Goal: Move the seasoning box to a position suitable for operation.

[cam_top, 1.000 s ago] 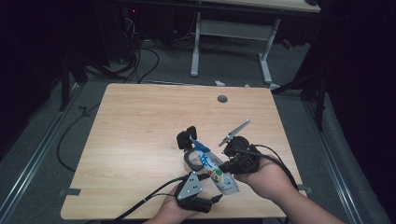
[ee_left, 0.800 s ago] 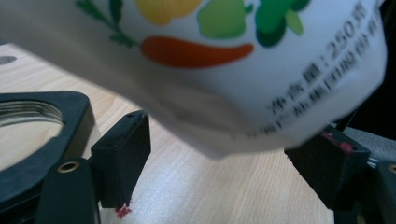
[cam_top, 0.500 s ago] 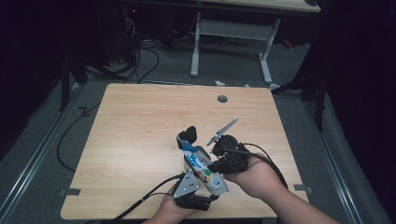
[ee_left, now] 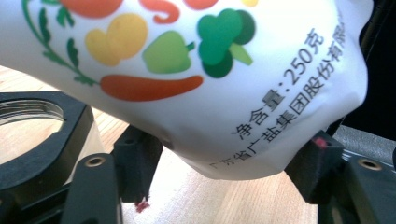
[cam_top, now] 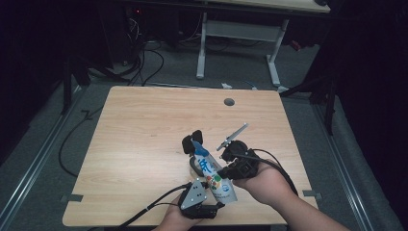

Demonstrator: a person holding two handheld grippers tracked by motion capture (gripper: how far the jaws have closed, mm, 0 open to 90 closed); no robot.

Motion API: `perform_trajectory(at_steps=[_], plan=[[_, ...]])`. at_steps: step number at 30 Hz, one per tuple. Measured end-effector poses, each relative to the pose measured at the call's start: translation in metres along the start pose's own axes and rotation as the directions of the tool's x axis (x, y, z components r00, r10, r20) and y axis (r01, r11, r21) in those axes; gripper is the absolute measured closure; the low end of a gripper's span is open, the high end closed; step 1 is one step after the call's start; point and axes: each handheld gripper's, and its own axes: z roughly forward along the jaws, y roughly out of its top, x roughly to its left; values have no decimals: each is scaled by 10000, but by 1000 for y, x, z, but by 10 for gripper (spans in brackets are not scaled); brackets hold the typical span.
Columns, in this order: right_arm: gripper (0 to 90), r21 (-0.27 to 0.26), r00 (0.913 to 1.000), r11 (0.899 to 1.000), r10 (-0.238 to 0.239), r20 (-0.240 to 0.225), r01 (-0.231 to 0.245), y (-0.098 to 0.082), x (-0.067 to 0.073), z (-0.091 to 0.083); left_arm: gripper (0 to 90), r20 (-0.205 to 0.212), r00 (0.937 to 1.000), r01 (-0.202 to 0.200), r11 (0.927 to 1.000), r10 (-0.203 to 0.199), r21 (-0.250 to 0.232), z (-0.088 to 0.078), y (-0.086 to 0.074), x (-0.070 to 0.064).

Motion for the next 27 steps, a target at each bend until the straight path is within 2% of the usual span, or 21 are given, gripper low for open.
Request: perform_trajectory(at_steps=[4, 8, 17, 27], plan=[[900, 46, 9999, 10000, -38, 133, 38, 0, -2, 1, 371, -54, 10000, -59, 10000, 59, 25, 0, -1, 0], [900, 70, 9996, 9999, 141, 258, -143, -1, -4, 5, 381, -176, 9998, 68, 9999, -65, 152, 1, -2, 0], [900, 139, 9976, 9988, 468, 517, -476, 0, -8, 10, 397, -276, 9996, 77, 9989, -65, 456, 7, -5, 0], [900, 263, 9952, 9986, 437, 875, -462, 4, -12, 11, 407, -345, 9994, 99, 9980, -78, 622, 16, -6, 0]])
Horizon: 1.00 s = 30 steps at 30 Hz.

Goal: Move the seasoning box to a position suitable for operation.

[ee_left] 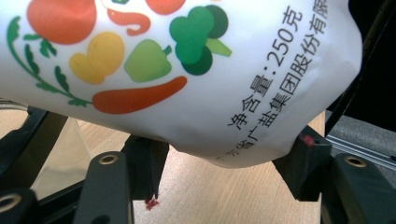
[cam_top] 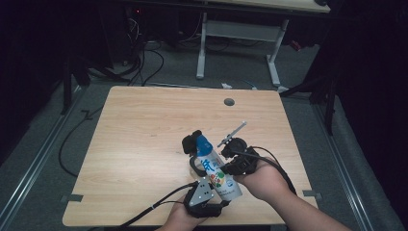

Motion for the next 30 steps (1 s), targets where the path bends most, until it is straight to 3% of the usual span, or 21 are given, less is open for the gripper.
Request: perform_trajectory(at_steps=[11, 30], plan=[[900, 62, 9997, 10000, -44, 252, 42, 3, -3, 2, 420, -59, 10000, -7, 10000, 7, 25, 6, 0, 0], [900, 117, 9995, 9996, -269, 149, 267, 10, -3, 2, 427, -32, 10000, -2, 9999, 2, -117, 3, 2, 1]])
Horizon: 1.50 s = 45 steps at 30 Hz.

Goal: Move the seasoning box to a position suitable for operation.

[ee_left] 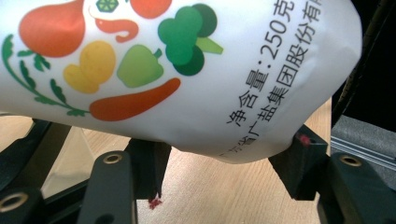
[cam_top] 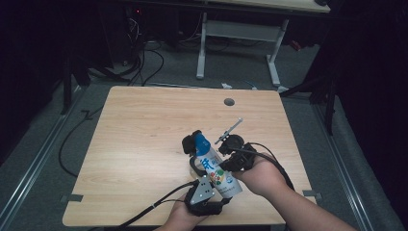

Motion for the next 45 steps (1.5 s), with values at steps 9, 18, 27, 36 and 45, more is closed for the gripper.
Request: perform_trajectory(at_steps=[9, 18, 27, 36, 45], plan=[[900, 34, 9999, 10000, -17, 102, 17, 3, -1, -1, 431, 0, 10000, 36, 10000, -36, -80, 1, 0, 0], [900, 26, 9999, 10000, -27, 168, 27, 7, 0, -1, 442, 47, 9997, -234, 9996, 235, -166, 2, -1, -4], [900, 14, 9998, 10000, -56, 207, 55, 7, 1, 0, 451, -38, 9995, -305, 9993, 304, -227, 2, -2, -4], [900, -80, 9996, 9999, -126, 264, 128, 9, -1, -3, 460, -51, 9994, -331, 9987, 330, -383, 2, 0, -5], [900, -36, 9993, 9997, -259, 287, 261, 12, 0, -1, 462, -54, 9996, -278, 9989, 276, -390, 1, 0, -6]])
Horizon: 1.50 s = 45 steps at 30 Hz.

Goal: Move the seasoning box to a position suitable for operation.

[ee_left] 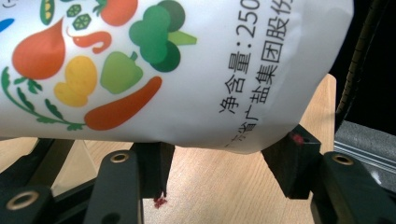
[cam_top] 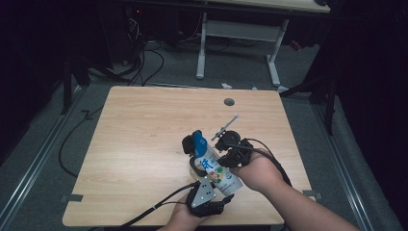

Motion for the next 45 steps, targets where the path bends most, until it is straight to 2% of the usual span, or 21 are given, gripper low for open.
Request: perform_trajectory(at_steps=[18, 45], plan=[[900, 106, 9994, 9998, 187, 287, -190, 2, -3, 2, 464, -75, 10000, -24, 10000, 25, 76, 7, 0, 1], [900, 63, 9995, 10000, -21, 312, 19, 7, -1, 1, 470, -88, 9999, 82, 10000, -82, -42, 9, 3, -1]])
